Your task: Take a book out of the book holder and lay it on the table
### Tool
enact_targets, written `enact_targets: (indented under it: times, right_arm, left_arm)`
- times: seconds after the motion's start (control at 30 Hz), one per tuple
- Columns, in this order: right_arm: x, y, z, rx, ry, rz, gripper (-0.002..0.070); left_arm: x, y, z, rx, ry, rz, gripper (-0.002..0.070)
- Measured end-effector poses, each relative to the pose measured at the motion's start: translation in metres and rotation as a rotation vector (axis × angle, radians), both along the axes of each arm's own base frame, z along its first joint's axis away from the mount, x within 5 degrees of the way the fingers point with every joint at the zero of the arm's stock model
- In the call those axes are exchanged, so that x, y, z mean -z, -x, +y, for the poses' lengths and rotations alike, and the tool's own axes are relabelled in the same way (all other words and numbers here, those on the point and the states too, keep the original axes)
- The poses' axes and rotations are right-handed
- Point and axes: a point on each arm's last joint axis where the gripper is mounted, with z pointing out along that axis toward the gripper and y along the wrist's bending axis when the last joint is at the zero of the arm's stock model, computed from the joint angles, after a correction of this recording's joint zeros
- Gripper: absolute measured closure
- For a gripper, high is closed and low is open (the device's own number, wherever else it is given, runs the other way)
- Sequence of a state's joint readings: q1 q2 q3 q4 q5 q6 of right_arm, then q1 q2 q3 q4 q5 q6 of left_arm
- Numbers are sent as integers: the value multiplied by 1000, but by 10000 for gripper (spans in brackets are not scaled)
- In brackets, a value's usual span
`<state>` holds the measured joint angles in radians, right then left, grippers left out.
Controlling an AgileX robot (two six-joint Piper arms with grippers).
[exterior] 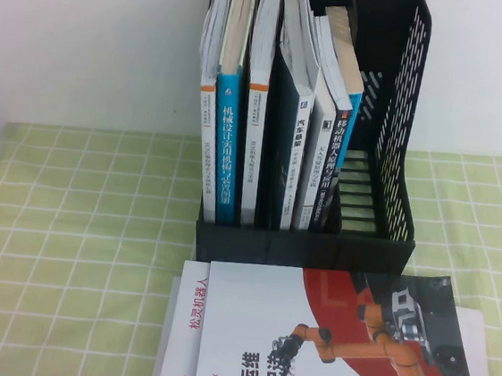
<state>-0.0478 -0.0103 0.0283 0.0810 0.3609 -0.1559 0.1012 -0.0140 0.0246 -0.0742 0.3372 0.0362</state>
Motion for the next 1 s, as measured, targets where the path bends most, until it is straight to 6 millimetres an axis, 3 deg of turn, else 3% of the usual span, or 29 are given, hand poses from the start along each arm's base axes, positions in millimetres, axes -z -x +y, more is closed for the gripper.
enact_targets:
  times: [0.5, 0.73, 1.0]
  right_arm:
    - [-1, -1, 1, -1, -46, -17, 678]
    - [-10, -3, 1, 10, -68, -115, 678]
    - [-23, -5, 0, 34, -139, -263, 678]
  left_arm:
    - [0, 0, 0, 4, -14, 1, 678]
    - [-1, 0, 0, 4, -18, -16, 678]
    - [-19, -4, 1, -15, 2, -216, 678]
